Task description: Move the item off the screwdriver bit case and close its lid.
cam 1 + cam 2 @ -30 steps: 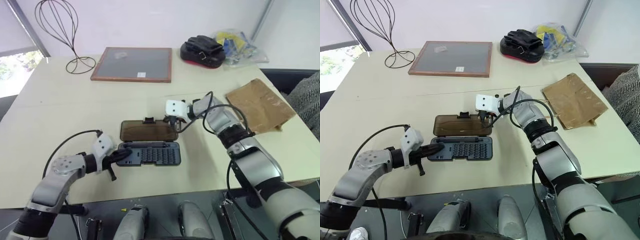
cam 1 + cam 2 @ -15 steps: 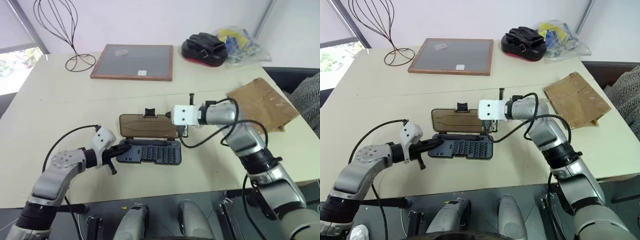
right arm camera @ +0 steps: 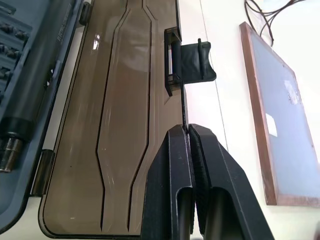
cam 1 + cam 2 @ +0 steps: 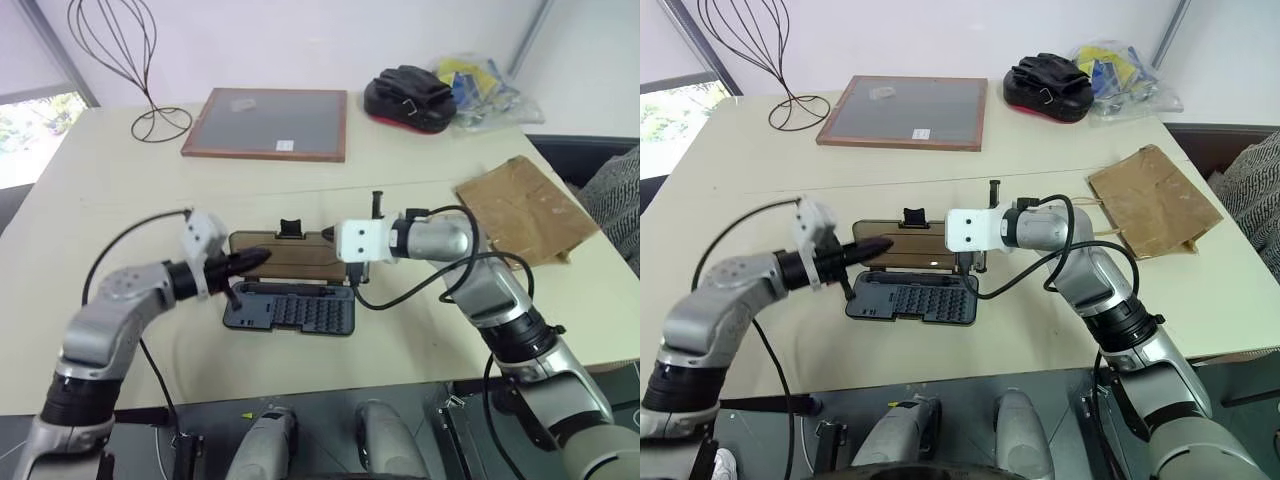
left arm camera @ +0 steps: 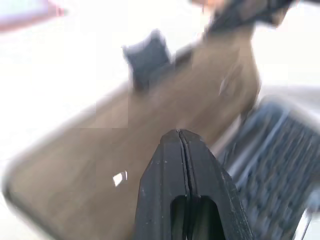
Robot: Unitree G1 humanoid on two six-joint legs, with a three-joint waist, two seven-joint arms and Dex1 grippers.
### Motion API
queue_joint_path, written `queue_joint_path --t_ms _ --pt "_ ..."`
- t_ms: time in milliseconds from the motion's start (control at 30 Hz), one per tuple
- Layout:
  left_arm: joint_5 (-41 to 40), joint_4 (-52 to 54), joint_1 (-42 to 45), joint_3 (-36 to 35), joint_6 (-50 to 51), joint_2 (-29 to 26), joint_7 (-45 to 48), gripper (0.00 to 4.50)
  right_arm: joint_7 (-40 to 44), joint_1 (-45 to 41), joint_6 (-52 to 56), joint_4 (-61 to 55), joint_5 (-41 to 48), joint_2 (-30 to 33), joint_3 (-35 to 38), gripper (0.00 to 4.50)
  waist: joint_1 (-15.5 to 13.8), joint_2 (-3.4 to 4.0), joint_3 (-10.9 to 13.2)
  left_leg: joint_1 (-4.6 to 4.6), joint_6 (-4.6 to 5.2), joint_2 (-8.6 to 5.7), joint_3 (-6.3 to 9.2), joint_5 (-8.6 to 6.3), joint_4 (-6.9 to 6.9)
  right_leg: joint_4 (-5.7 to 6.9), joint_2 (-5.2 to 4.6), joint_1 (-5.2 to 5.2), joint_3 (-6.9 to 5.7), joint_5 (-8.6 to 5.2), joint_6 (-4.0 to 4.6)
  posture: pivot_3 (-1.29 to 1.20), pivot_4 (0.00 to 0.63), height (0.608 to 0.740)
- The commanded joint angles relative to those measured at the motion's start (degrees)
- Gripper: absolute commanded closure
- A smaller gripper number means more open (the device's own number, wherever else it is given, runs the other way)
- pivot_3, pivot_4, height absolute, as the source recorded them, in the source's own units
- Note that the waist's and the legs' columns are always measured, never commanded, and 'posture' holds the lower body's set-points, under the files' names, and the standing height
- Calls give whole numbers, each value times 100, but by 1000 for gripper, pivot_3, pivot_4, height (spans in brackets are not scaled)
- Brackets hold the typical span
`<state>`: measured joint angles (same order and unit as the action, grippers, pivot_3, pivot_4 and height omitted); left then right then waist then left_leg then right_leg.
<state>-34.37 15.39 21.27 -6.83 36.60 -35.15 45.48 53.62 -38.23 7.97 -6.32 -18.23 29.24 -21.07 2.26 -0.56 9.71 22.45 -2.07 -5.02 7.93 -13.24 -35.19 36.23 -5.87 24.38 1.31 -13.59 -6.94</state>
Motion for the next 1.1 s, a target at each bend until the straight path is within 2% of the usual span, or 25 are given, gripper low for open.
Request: queue_joint_path --t_ms 33,167,300,467,733,1100 --pt "-530 -105 666 -809 232 -41 -405 4500 -56 -88 -274 -38 -6 -6 -74 4476 22 -2 1 0 -1 0 0 0 0 0 0 0 0 0 0 0 150 734" --pt "-189 -920 948 -1137 -68 -167 -687 4500 -101 -131 -398 70 -16 -2 -75 4476 39 0 1 -5 -4 -1 -7 2 4 1 1 2 2 0 0 0 150 734" --pt "458 -1683 670 -855 -710 -334 -453 4500 -138 -171 -483 148 -27 -1 -57 4476 21 -5 3 -4 -5 -4 -8 3 2 0 1 2 2 1 1 0 150 734" --pt "915 -2453 388 -335 -1348 -120 18 4500 -167 -231 -517 190 -10 -12 -39 4476 -7 -7 4 -2 -5 -3 -8 3 2 -1 0 1 2 1 1 0 150 734" --pt "1474 -3891 797 229 -2093 253 522 4500 -167 -295 -542 134 5 -40 -15 4476 -2 -14 8 -1 -5 -5 -6 3 1 0 1 2 1 1 1 0 150 734" --pt "1642 -4379 1071 379 -2304 401 1035 4500 -133 -361 -512 240 62 -51 16 4476 3 -14 9 0 -5 -5 -7 3 0 0 1 2 1 2 0 0 150 734"
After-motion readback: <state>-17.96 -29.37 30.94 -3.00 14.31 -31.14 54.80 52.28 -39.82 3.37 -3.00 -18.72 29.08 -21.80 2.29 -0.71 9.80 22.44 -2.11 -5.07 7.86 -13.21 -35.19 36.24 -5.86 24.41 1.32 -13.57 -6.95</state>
